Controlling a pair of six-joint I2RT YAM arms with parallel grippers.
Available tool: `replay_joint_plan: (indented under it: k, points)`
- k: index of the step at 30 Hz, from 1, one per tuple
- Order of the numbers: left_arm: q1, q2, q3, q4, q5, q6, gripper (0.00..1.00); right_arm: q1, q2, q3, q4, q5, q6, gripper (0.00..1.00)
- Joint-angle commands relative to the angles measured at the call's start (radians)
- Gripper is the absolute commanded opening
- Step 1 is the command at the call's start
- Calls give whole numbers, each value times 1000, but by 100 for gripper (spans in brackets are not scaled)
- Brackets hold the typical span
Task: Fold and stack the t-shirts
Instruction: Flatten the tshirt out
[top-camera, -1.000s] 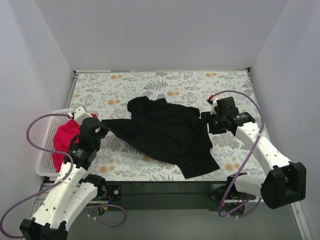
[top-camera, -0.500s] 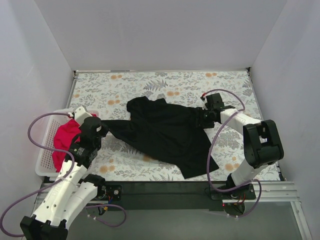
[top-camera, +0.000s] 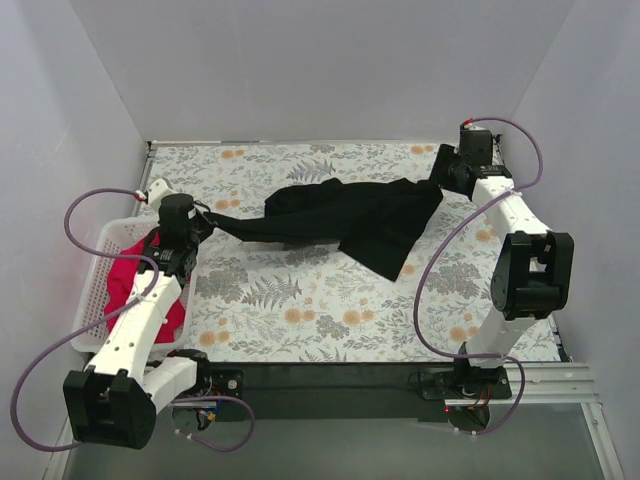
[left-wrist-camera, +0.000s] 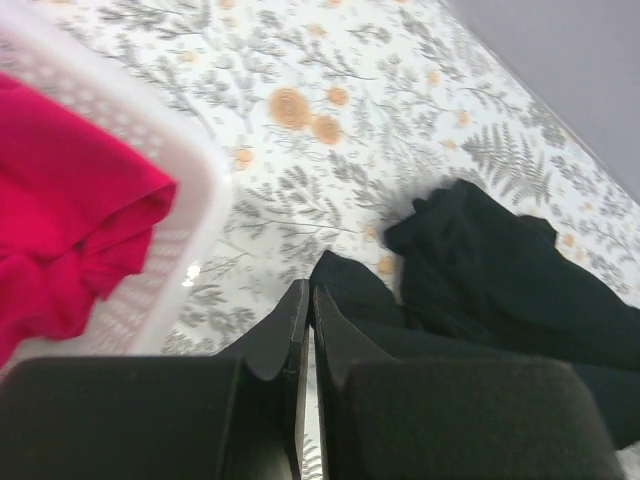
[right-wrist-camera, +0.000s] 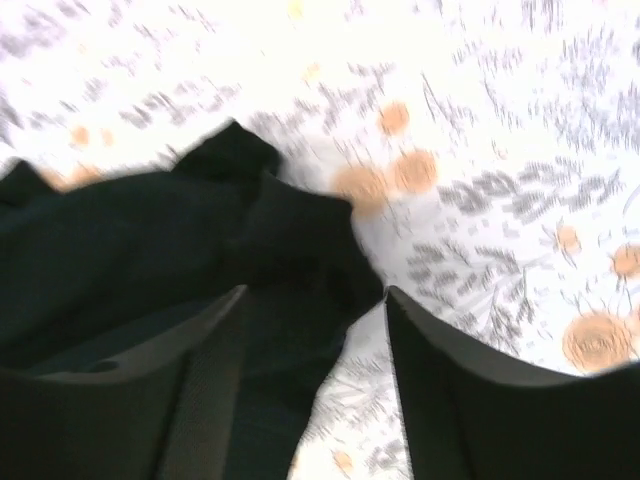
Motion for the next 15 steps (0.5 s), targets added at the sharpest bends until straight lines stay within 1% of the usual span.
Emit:
replay_joint_plan:
  k: [1,2,3,5,6,8,9,12,15]
  points:
    - [8,72,46,96,123,4,0,39,8,82,-104,-9,-29,67]
    - [8,94,58,96,136,4,0,48,-10,60,-117,-12,-24,69]
    - [9,127,61,98,146,6,0,65,-33,-23,-118,-15,-17,70]
    - [11,146,64,96,153,9,0,98,-104,-116,-118,-12,0,71]
    - [11,150,63,98,156,10,0,114,-138,-195,-117,0,6,69]
    - [11,151,52,106,160,18,0,172,-165,-271,-117,2,14,66]
    - [12,149,40,107,160,20,0,195,-187,-335,-120,14,19,62]
    - [12,132,32,107,147,33,0,301,-230,-406,-129,77,51,57]
    - [14,106,17,109,126,49,0,367,-254,-478,-129,129,101,56]
